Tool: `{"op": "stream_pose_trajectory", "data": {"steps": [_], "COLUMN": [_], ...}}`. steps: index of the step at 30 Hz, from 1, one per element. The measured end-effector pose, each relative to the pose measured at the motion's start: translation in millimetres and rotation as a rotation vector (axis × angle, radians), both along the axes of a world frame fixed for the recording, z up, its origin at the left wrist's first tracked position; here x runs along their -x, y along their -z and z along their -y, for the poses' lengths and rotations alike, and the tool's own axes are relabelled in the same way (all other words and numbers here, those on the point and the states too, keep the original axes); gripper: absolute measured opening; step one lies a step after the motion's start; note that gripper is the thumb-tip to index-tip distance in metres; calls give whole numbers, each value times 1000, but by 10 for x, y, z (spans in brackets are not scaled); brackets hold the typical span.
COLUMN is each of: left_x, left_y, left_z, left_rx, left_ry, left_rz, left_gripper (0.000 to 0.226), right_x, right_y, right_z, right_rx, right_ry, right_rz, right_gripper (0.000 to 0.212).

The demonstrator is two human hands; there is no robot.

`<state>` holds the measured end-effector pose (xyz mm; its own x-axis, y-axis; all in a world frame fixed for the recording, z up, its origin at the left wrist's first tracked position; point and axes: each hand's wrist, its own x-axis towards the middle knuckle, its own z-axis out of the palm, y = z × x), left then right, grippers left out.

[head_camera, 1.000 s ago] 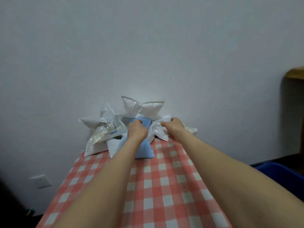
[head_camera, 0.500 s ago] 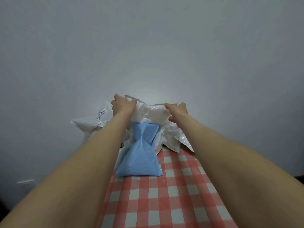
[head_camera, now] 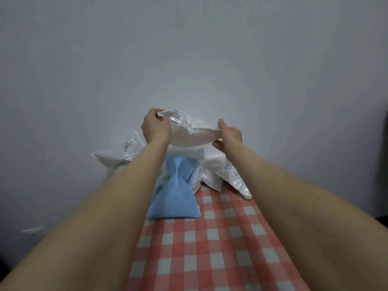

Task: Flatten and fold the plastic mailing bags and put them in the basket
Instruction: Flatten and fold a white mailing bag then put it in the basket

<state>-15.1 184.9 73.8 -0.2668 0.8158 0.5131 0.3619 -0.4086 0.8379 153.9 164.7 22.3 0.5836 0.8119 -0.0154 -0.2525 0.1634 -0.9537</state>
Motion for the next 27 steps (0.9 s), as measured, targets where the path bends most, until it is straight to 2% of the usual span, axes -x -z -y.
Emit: {"op": "stream_pose_trajectory", "data": {"steps": [2,4,6,11,15,18,21,25,27], "left_x": [-43,-101,-168,-332,-346,-320,-263,-195,-182], "left_y": [-6,24,89,326,596,804,904,954,1002], "left_z": [218,431,626,996,1225,1285,1452,1763,1862], "left_rx": [12,31,64,234,380,544,644,658,666], "left_ry": [52,126,191,286,343,392,394,442,496], "left_rz": [49,95,127,258,308,295,243,52,36], "left_gripper": [23,18,14,19,28,51,83,85,79], "right_x": [-64,-128,-190,-297,-324,-321,-318,-325,-329], "right_y": [-14,-32,-17,114,232,306,407,538,600], "right_z": [239,505,733,1228,1660,1929,2219,2530,2638], "right_rx": [36,73,90,153,191,193,202,257,325], "right_ry": [53,99,124,202,226,214,219,198,176], "right_rz": [-27,-64,-68,-16,22,15,21,15,33], "right_gripper": [26,14,13,49,54,57,46,41,41]}}
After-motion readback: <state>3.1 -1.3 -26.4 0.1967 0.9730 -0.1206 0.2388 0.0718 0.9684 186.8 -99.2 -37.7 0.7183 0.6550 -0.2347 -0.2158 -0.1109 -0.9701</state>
